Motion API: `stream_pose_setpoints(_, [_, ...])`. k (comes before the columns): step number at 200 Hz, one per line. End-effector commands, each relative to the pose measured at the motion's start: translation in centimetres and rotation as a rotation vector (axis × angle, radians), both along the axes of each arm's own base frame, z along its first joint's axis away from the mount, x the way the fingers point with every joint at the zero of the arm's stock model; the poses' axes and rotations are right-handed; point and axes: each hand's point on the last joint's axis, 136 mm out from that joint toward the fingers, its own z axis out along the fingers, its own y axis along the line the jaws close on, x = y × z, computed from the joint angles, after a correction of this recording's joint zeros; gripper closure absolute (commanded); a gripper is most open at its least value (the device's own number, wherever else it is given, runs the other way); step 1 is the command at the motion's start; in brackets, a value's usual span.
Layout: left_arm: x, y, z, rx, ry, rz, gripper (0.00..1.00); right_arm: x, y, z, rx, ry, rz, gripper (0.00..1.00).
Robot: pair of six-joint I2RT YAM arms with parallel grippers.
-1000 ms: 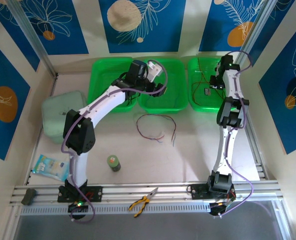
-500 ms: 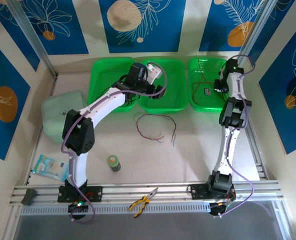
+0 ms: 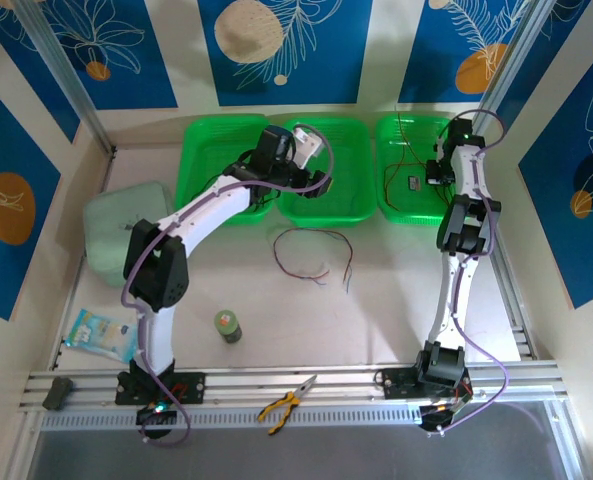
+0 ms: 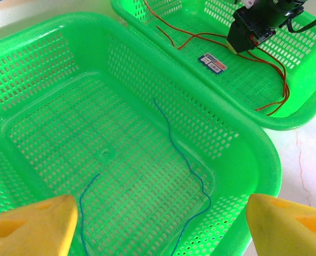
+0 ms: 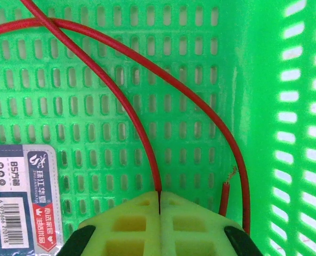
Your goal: Untangle the cables
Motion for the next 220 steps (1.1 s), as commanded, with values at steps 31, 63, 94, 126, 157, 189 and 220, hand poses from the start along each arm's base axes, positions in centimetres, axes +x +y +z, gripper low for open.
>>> stream_pose_setpoints(31, [-0.8,0.5,3.8,-0.065,-0.059,-0.016,0.17,-2.1,2.5,3.2,-0.014,0.007,0.052,1.00])
stream_pose_setpoints(63, [-0.9,0.5,5.2,-0.084,-0.085,-0.016,0.18,-2.5,3.3,5.2,-0.017,-0.029,0.064,1.00])
stream_pose_setpoints(94, [-1.1,0.7,5.4,-0.081,-0.086,-0.018,0.18,-3.3,3.4,5.8,-0.018,-0.008,0.058,1.00])
stream_pose_setpoints(126, [-1.5,0.9,5.4,-0.075,-0.085,-0.018,0.18,-4.6,3.3,5.1,-0.021,0.040,0.033,1.00])
stream_pose_setpoints(157, [-1.6,1.0,5.4,-0.074,-0.085,-0.016,0.18,-5.6,3.1,6.0,-0.018,0.041,-0.001,1.00])
stream_pose_setpoints(189, [-1.8,1.0,5.5,-0.081,-0.084,-0.014,0.18,-6.1,2.9,6.4,-0.015,0.039,-0.015,0.98])
stream_pose_setpoints(220, [-2.0,1.3,5.5,-0.072,-0.084,-0.009,0.18,-5.9,3.5,8.3,0.020,0.012,-0.041,0.75])
